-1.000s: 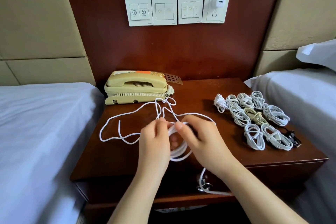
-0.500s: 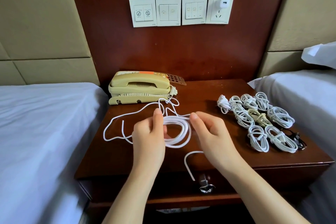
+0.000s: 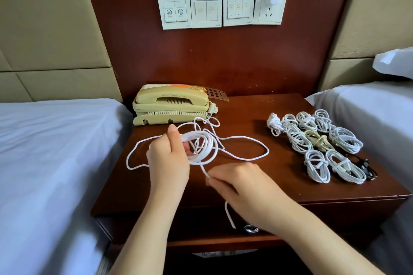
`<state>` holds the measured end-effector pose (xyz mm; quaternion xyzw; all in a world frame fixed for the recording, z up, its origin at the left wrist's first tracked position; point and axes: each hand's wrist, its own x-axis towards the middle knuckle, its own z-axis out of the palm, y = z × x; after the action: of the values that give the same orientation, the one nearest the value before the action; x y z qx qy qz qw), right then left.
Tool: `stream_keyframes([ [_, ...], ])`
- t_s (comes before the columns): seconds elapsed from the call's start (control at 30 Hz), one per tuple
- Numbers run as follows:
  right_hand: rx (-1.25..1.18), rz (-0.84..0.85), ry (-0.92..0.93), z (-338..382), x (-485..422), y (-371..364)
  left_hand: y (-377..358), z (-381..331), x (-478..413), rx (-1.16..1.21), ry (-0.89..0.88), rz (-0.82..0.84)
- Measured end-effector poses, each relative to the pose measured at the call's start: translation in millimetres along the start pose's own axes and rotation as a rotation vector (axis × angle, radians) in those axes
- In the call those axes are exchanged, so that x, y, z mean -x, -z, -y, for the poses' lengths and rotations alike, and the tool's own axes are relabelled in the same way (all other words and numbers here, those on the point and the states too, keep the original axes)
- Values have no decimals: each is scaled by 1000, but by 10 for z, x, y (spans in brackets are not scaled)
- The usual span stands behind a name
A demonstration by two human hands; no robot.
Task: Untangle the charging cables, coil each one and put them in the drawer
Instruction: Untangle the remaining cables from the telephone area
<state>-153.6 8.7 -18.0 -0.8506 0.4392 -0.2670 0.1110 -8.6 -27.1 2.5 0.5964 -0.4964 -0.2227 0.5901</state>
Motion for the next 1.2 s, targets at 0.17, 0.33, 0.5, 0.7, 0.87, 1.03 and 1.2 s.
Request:
stream_keyframes([
  [0.17,101,-120,134,79,-18,-56,-12,56,-10,-252,-220,-37],
  [0.33,3,-294,103,-50,-73,180,-51,58,73,-525,-331,245],
  [0.5,-161,-307,-95,-216,-69,272,-78,26,159,-331,-374,482],
  [0.7,-469,-221,-137,-350,-46,318,-44,-62,200,-105,-144,748],
  [0.87,-652,-242,-166,-397,-69,229,1,-148,247,127,-96,737],
  [1.03,-330,-134,-84,-224,-24,31,-22,-72,141,307,64,384],
  [1.2,10,40,20,51,-18,-42,10,106,-11,20,-151,128],
])
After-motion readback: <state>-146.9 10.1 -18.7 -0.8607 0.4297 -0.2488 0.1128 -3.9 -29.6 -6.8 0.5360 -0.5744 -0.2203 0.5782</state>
